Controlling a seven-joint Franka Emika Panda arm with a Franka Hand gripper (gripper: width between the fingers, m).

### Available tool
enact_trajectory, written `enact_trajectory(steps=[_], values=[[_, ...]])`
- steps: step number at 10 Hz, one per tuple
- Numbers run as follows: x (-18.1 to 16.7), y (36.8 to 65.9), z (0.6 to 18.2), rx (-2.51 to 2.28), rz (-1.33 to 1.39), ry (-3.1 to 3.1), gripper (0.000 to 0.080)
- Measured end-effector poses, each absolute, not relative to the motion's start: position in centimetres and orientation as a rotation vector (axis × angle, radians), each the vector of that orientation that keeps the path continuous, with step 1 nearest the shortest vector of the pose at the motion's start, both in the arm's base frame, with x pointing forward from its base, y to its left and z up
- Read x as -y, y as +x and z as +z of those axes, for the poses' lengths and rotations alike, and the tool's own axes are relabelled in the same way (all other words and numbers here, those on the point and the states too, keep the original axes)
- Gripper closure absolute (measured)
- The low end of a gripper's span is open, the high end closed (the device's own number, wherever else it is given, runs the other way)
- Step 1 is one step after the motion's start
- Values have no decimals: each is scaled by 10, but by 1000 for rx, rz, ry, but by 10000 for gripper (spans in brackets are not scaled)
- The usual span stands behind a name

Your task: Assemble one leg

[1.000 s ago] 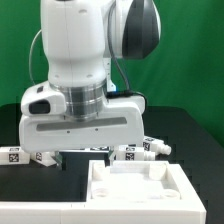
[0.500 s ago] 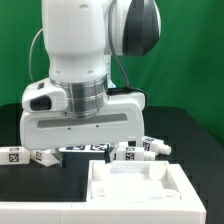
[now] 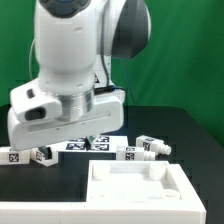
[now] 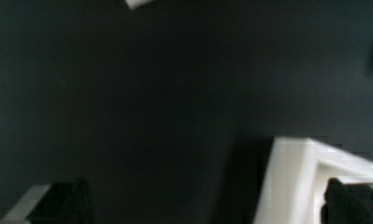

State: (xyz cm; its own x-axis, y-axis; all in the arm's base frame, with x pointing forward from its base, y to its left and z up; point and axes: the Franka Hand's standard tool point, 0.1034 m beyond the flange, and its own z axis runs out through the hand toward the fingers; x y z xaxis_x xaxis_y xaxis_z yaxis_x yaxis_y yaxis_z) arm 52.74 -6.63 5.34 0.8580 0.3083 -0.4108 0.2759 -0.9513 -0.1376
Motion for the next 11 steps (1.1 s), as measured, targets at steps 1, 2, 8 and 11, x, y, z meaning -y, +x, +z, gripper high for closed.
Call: enact_trajectory(steps=[1, 2, 8, 11], values=[[68, 524, 52, 407, 721, -2923, 151], [65, 521, 52, 435, 845, -2899, 151], [68, 492, 24, 784, 1258, -2811, 151], [67, 490, 22, 782, 1261, -2805, 151]])
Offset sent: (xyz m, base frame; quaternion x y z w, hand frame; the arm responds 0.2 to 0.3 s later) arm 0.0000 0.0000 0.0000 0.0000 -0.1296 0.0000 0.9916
